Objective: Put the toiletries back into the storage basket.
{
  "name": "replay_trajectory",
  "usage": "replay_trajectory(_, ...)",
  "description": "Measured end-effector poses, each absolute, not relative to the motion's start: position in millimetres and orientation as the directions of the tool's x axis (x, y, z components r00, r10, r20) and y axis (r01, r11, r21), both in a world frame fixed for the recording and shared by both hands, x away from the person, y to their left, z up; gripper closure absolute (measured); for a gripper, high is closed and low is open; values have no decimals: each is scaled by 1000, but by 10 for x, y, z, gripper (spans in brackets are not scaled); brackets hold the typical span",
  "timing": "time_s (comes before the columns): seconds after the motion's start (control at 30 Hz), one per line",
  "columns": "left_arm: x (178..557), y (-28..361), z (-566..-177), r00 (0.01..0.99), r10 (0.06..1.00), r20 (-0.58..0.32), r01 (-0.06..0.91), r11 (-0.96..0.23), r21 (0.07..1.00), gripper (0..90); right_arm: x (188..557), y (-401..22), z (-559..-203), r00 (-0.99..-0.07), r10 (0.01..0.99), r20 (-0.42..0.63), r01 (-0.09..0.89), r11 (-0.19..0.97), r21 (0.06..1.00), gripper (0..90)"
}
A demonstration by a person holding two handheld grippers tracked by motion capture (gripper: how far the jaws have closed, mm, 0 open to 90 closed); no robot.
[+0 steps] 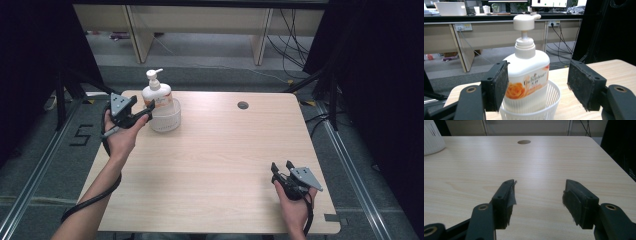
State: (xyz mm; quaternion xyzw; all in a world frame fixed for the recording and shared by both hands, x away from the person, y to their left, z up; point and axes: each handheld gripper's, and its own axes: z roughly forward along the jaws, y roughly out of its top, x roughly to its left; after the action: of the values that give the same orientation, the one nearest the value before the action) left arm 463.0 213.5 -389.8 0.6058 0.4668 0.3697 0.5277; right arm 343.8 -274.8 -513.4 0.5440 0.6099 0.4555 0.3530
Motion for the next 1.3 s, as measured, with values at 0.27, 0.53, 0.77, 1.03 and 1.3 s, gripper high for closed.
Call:
replay_trajectory(0.27, 4484, 2151, -3994, 303, 951, -52, 179, -3, 984, 322, 3432, -2738, -5133, -150, 986, 74, 346, -18, 938, 426)
replay_trajectory(0.53, 4318, 2160, -4102, 322, 946, -36, 182, -24, 983, 321, 3437, -2749, -5134, -159, 985, 67, 342, -9, 940, 426)
replay_trajectory(0.77, 4177, 2196, -4267, 324, 945, -40, 199, -27, 980, 322, 3441, -2751, -5137, -159, 986, 55, 337, 2, 941, 426)
replay_trajectory(1.03, 4058, 2208, -4507, 332, 942, -39, 231, -42, 972, 323, 3442, -2754, -5136, -157, 987, 37, 331, 17, 943, 425)
replay_trajectory(1.3, 3970, 2255, -4785, 336, 941, -34, 270, -61, 961, 325, 3428, -2730, -5134, -148, 986, 75, 349, -19, 937, 423)
